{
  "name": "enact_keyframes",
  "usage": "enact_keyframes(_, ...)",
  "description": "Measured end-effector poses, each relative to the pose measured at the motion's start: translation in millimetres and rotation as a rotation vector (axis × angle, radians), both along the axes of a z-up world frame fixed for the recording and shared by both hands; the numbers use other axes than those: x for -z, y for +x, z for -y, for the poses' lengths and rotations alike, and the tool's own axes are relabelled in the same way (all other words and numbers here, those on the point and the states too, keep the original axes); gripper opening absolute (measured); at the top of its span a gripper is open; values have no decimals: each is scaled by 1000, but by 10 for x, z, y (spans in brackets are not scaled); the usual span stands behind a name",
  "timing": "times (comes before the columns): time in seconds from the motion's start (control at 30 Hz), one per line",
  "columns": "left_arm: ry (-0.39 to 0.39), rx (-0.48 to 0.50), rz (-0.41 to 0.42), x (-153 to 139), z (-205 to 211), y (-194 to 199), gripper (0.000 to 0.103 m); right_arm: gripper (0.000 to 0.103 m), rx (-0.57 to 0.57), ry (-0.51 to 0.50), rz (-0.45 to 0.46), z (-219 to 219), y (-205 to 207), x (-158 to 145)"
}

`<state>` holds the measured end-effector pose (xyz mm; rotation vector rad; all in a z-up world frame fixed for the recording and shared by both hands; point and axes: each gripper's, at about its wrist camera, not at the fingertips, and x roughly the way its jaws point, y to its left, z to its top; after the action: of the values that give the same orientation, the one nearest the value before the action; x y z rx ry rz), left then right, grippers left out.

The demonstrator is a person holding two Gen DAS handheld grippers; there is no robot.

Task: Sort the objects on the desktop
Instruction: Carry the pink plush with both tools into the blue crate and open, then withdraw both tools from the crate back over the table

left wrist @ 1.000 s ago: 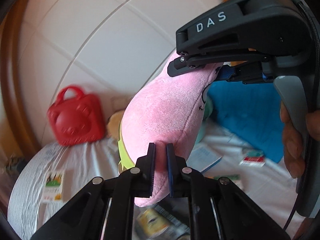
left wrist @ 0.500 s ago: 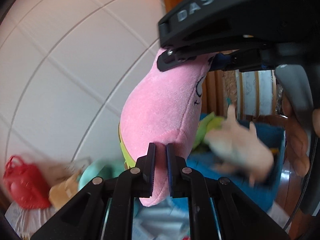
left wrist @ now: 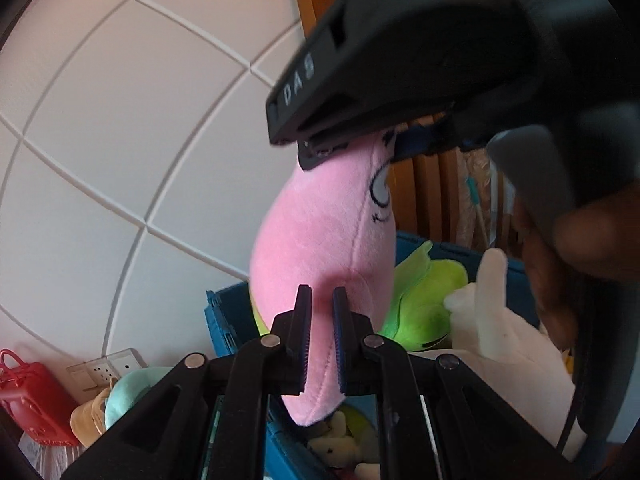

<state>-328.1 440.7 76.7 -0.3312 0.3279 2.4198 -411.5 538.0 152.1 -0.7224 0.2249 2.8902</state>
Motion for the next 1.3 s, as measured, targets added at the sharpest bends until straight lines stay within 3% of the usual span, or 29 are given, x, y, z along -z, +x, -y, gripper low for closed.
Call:
enact_keyframes(0.1, 28, 7, -5, -32, 60, 18, 12, 55, 26, -42, 59, -234, -77, 98)
enact_keyframes(0.13, 38, 7, -9, -56, 94, 30, 27, 57, 47, -37, 43, -292, -54, 83)
enact_keyframes(0.17, 49, 2, -12, -96, 146, 49, 56, 62, 53, -32, 19, -345, -16, 67)
enact_keyframes(0.23, 94, -5, -19, -180, 292, 117, 89, 64, 75, -11, -19, -353, 96, -52)
enact_keyframes(0.27, 127, -5, -27, -234, 397, 178, 92, 65, 69, -10, -30, -349, 147, -95)
enact_keyframes(0.37, 155, -15, -55, -381, 547, 401, 92, 71, 52, 29, -90, -154, 412, -251)
enact_keyframes(0.5, 168, -31, -96, -360, 949, 768, 92, 76, 16, 36, -163, 66, 772, -361)
enact_keyframes(0.67, 175, -73, -122, -116, 1666, 1254, 99, 85, -15, 11, -272, 578, 1516, -247)
enact_keyframes(0.77, 185, -92, -99, -2, 2014, 1295, 99, 89, -28, 11, -320, 867, 1861, -81)
enact_keyframes(1.03, 149, -202, -64, 390, 3313, 1649, 100, 89, -78, 35, -314, 1895, 2403, 422)
enact_keyframes(1.3, 89, -322, -38, 531, 4252, 1746, 100, 89, -119, 15, -258, 2830, 2670, 920)
